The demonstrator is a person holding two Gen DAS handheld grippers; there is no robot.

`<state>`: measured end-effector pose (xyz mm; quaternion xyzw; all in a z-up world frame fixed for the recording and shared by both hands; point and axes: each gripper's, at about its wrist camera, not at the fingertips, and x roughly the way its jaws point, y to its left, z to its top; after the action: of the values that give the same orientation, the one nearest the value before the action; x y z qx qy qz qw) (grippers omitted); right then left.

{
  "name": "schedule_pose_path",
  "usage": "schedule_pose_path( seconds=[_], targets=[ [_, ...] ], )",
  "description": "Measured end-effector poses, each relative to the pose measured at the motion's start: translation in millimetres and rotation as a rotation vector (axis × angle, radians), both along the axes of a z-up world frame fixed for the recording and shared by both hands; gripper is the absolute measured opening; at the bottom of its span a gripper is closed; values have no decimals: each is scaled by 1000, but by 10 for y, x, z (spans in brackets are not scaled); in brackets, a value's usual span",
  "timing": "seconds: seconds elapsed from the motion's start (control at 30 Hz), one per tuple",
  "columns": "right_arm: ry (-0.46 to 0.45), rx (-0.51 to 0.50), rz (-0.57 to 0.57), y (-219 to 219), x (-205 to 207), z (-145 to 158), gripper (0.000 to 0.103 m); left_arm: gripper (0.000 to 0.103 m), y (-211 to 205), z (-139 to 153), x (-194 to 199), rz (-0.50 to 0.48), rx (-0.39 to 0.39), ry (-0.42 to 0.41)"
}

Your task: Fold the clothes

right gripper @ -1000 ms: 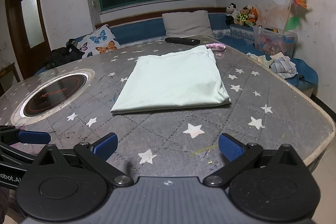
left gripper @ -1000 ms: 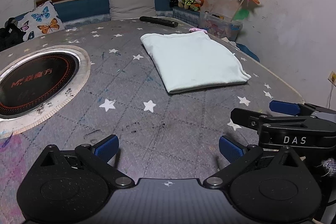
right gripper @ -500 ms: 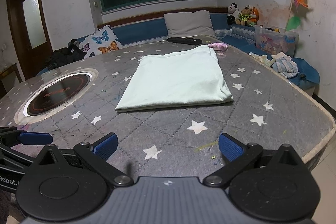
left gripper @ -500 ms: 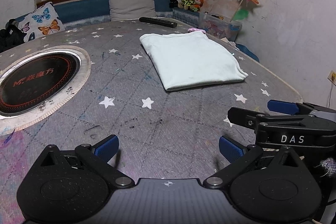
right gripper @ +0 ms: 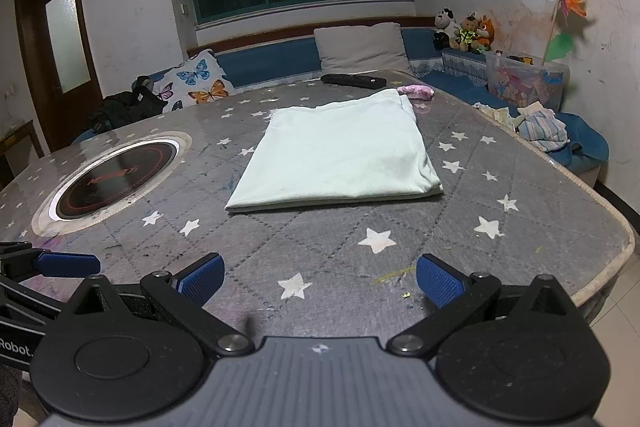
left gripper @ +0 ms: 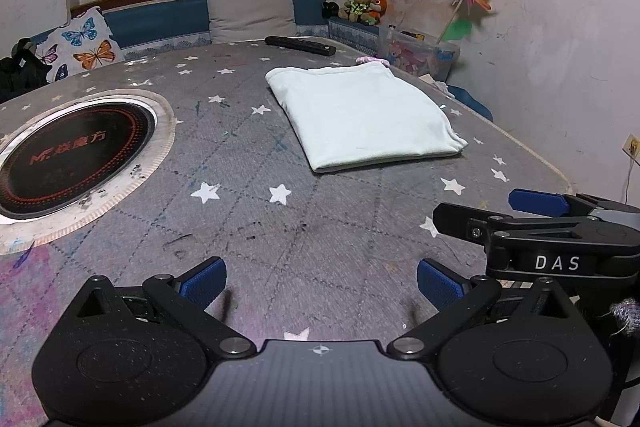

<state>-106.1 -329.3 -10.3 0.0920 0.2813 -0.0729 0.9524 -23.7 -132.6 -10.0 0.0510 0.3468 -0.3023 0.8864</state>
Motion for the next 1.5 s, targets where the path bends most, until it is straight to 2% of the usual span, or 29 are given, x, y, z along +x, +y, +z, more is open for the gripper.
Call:
schedule_pose_path(
  seconds=[1.5],
  targets=[
    [2, 16, -5, 18, 2, -3, 103, 103, 36, -24, 15, 8, -11, 19]
  ],
)
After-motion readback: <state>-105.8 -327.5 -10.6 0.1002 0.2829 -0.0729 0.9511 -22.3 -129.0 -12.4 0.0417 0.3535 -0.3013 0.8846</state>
